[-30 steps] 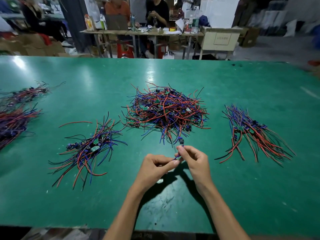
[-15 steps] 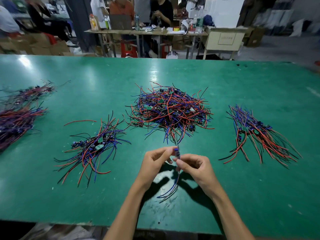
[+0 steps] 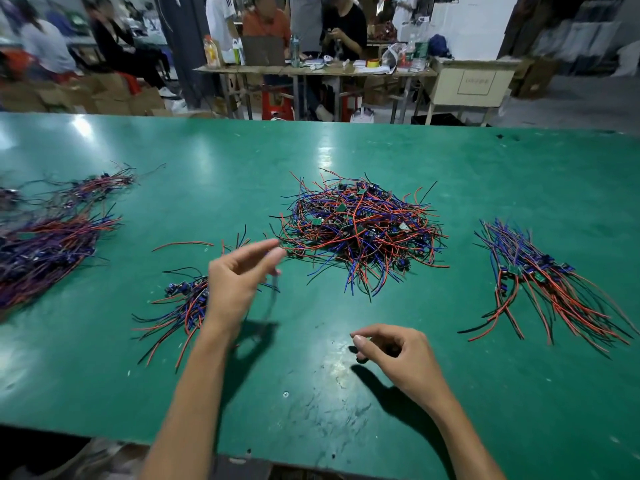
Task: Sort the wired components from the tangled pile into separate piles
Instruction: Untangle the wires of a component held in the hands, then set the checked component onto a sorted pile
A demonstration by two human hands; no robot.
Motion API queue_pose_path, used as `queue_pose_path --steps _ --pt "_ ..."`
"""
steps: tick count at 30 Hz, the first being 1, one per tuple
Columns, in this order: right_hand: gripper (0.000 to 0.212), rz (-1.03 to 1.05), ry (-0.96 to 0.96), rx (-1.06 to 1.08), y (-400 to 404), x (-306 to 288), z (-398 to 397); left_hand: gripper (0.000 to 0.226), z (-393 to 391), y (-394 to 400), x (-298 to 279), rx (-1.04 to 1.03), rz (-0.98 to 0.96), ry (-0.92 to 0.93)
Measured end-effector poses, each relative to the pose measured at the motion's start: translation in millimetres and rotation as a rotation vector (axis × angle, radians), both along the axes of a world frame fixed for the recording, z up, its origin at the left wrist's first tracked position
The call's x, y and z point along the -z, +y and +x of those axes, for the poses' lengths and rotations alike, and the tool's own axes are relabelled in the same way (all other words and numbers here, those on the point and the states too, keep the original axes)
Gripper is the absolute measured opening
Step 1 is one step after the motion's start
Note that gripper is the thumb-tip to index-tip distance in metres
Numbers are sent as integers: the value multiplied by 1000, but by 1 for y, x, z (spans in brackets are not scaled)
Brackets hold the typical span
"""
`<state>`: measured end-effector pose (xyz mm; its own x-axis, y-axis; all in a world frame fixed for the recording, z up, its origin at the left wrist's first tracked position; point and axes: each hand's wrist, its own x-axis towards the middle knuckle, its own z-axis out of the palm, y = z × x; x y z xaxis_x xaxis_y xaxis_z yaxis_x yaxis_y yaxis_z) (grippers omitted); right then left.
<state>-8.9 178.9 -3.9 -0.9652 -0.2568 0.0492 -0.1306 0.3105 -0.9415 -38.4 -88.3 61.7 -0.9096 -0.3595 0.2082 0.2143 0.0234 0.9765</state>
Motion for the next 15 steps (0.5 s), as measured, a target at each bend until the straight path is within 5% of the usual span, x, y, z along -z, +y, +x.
queue_pose_path --steps 2,6,10,15 --pt "7 23 0 15 0 0 0 25 -10 -33 -4 -134 -225 -84" --pt "6 78 18 40 -3 4 -3 38 -15 -66 14 -393 -1003 -377" --pt "16 156 118 344 -9 10 -19 26 -10 -42 41 -547 -1087 -195" --pt "41 588 89 463 -29 -2 -58 20 -14 -4 68 -212 -1171 -103"
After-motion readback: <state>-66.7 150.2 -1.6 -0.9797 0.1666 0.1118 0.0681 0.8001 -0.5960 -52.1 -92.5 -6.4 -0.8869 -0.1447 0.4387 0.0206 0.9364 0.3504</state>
